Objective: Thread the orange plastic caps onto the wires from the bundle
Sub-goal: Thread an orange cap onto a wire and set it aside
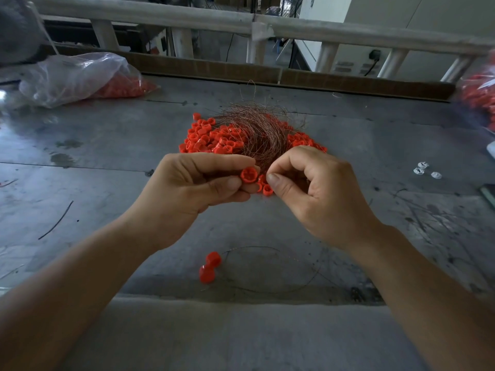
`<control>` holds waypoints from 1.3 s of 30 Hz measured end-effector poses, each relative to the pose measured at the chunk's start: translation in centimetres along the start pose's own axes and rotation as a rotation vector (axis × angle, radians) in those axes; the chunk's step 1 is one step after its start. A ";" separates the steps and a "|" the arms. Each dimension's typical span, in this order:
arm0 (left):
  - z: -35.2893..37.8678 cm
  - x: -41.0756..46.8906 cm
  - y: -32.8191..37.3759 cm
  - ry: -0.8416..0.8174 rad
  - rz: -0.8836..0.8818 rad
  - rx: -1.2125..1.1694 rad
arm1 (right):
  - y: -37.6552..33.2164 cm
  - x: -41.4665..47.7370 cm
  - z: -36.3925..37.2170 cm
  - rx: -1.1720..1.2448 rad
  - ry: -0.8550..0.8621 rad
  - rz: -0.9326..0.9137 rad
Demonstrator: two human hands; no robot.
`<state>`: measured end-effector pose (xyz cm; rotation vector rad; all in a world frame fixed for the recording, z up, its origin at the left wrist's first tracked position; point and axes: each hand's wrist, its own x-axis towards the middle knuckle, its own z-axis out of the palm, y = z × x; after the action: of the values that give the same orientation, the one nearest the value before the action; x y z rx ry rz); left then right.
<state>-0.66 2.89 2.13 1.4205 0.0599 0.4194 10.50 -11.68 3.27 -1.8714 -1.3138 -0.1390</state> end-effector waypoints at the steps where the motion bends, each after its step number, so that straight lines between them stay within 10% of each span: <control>1: 0.0 0.0 0.0 0.000 0.001 0.003 | 0.0 0.0 0.0 -0.003 0.000 0.000; 21: -0.3 0.1 -0.3 -0.224 -0.009 -0.156 | -0.6 0.0 0.1 0.341 -0.154 0.179; 39: 0.0 0.0 -0.6 -0.208 -0.177 -0.167 | 5.3 1.1 -3.2 -0.177 -0.156 0.412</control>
<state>-0.48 2.89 1.55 1.2748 -0.0175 0.1263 16.51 -13.57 2.95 -2.3017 -1.0133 0.1112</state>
